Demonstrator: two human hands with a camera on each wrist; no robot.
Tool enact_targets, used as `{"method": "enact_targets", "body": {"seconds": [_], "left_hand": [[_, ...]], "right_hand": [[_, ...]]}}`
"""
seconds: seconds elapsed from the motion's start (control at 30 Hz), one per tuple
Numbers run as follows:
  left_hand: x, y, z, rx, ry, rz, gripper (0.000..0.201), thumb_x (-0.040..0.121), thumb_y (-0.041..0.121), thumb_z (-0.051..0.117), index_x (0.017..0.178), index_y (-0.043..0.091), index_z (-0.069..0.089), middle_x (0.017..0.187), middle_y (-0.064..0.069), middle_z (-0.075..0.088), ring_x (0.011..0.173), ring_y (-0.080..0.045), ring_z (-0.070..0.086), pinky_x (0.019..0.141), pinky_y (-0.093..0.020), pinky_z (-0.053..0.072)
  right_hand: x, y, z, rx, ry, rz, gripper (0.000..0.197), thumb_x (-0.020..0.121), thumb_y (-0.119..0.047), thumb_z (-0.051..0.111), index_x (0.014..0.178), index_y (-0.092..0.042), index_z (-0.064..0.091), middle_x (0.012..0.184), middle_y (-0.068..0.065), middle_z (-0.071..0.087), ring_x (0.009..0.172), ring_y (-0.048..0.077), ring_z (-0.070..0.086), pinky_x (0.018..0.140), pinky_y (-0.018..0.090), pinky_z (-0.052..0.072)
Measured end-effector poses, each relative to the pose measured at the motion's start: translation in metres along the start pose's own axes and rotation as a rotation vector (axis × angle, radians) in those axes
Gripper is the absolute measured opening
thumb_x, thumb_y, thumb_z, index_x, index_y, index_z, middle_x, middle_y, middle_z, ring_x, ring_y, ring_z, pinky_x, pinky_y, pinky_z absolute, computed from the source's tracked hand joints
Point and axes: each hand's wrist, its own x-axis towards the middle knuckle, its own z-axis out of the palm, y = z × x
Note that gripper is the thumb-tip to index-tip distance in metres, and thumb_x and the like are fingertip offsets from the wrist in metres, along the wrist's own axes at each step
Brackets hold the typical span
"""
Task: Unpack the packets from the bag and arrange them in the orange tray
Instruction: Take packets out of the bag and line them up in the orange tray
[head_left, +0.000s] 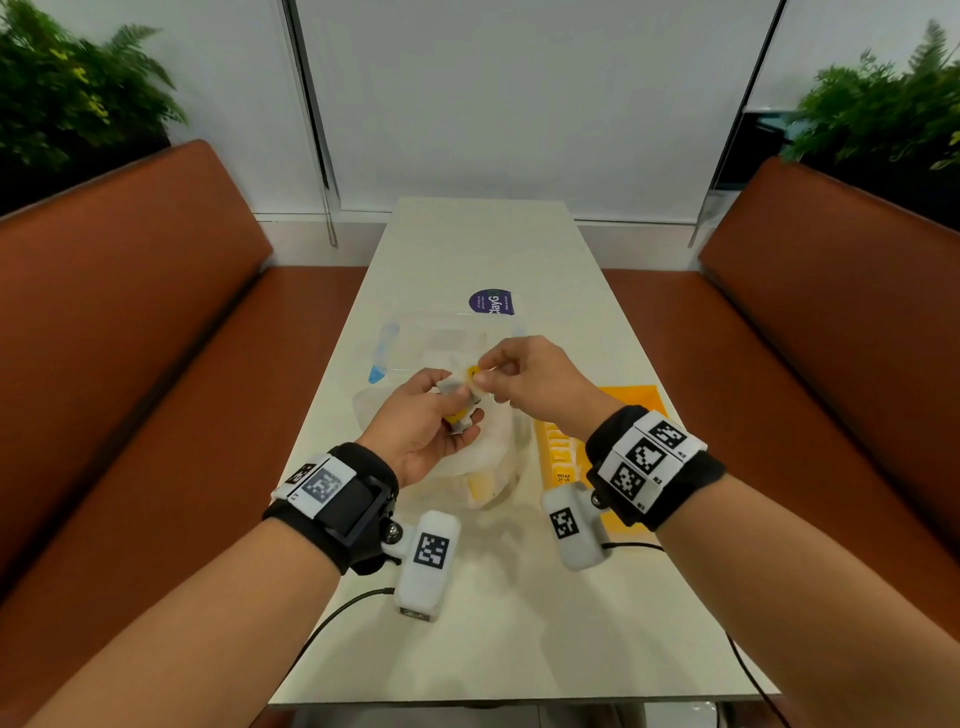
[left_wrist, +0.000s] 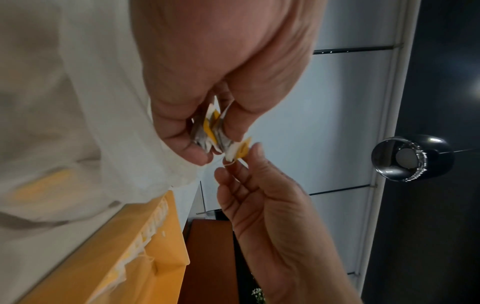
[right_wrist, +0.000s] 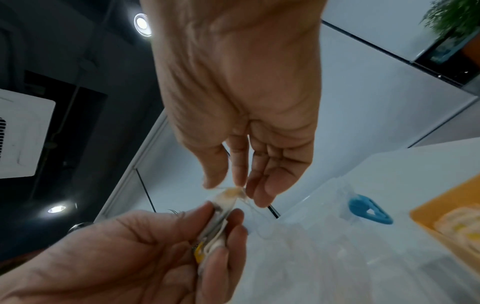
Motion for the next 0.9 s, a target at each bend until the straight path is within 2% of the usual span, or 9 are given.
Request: {"method": "enact_targets", "body": {"seconds": [0.07, 0.17, 0.23, 0.37, 0.47, 0.6, 0.73, 0.8, 0.9], "left_hand": [[-0.001, 0.000, -0.001, -0.003, -0.021, -0.002, 0.016, 0.095, 0.001, 0.053, 0.088, 0.015, 0.054, 0.093, -0.011, 0.063, 0.083, -0.027, 0.060, 0.072, -0.036, 0.050], [-0.002, 0.001, -0.002, -0.028, -0.036, -0.004, 0.017, 0.094, 0.002, 0.054, 0.087, 0.017, 0.054, 0.097, -0.012, 0.063, 0.084, -0.027, 0.061, 0.072, -0.035, 0.051], [-0.003, 0.001, -0.001, -0.040, -0.044, 0.001, 0.017, 0.095, 0.002, 0.053, 0.088, 0.018, 0.054, 0.097, -0.011, 0.063, 0.085, -0.027, 0.061, 0.073, -0.036, 0.051], [-0.003, 0.001, 0.001, -0.009, -0.061, 0.003, 0.016, 0.094, 0.001, 0.054, 0.099, 0.016, 0.057, 0.093, -0.009, 0.062, 0.081, -0.024, 0.061, 0.072, -0.034, 0.052], [-0.003, 0.001, 0.001, 0.019, -0.033, -0.006, 0.027, 0.091, -0.006, 0.055, 0.113, 0.011, 0.057, 0.089, -0.010, 0.059, 0.076, -0.022, 0.058, 0.071, -0.032, 0.052], [0.000, 0.006, -0.001, -0.036, 0.060, -0.019, 0.035, 0.090, -0.012, 0.045, 0.121, 0.003, 0.053, 0.094, -0.015, 0.051, 0.077, -0.026, 0.054, 0.069, -0.034, 0.050], [0.000, 0.008, -0.002, -0.069, 0.078, -0.023, 0.043, 0.087, -0.018, 0.034, 0.124, 0.001, 0.048, 0.097, -0.018, 0.050, 0.079, -0.028, 0.056, 0.069, -0.034, 0.050], [0.001, 0.007, -0.001, -0.059, 0.069, -0.027, 0.050, 0.085, -0.022, 0.034, 0.128, 0.004, 0.043, 0.100, -0.019, 0.053, 0.084, -0.030, 0.058, 0.071, -0.033, 0.052], [0.001, 0.005, 0.000, -0.084, 0.056, -0.036, 0.054, 0.085, -0.025, 0.038, 0.129, 0.007, 0.039, 0.118, -0.025, 0.053, 0.092, -0.035, 0.061, 0.072, -0.034, 0.054]], "right_hand": [[0.001, -0.001, 0.001, -0.008, 0.040, -0.028, 0.016, 0.083, -0.018, 0.070, 0.096, -0.012, 0.065, 0.073, -0.003, 0.062, 0.069, 0.011, 0.060, 0.062, 0.021, 0.046], [0.002, 0.000, 0.000, 0.074, 0.032, 0.023, 0.031, 0.083, -0.018, 0.071, 0.110, -0.015, 0.056, 0.084, -0.001, 0.065, 0.076, 0.011, 0.060, 0.069, 0.026, 0.049], [0.000, 0.001, -0.001, 0.074, 0.000, 0.034, 0.036, 0.084, -0.016, 0.070, 0.116, -0.015, 0.055, 0.083, -0.003, 0.064, 0.077, 0.011, 0.059, 0.072, 0.028, 0.049], [-0.001, 0.001, -0.004, 0.027, 0.031, -0.032, 0.017, 0.084, -0.008, 0.068, 0.100, -0.009, 0.067, 0.066, 0.000, 0.057, 0.064, 0.012, 0.055, 0.067, 0.029, 0.048], [-0.004, -0.003, -0.010, -0.101, 0.059, -0.118, 0.008, 0.087, -0.011, 0.063, 0.093, -0.008, 0.069, 0.071, 0.004, 0.062, 0.069, 0.018, 0.058, 0.071, 0.032, 0.049], [-0.007, -0.003, -0.028, -0.440, 0.069, -0.160, 0.015, 0.090, -0.011, 0.056, 0.100, -0.007, 0.067, 0.091, 0.009, 0.065, 0.085, 0.024, 0.057, 0.071, 0.028, 0.042], [-0.013, 0.013, -0.041, -0.892, -0.114, -0.036, 0.024, 0.089, -0.009, 0.054, 0.111, -0.006, 0.064, 0.107, 0.011, 0.066, 0.097, 0.028, 0.061, 0.076, 0.030, 0.048], [-0.019, 0.028, -0.039, -0.966, -0.235, 0.020, 0.028, 0.089, -0.003, 0.050, 0.112, -0.009, 0.065, 0.109, 0.010, 0.066, 0.097, 0.026, 0.061, 0.075, 0.028, 0.048], [-0.026, 0.050, -0.031, -0.975, -0.348, 0.080, 0.029, 0.089, 0.000, 0.050, 0.110, -0.011, 0.066, 0.109, 0.008, 0.066, 0.095, 0.024, 0.060, 0.070, 0.026, 0.043]]}}
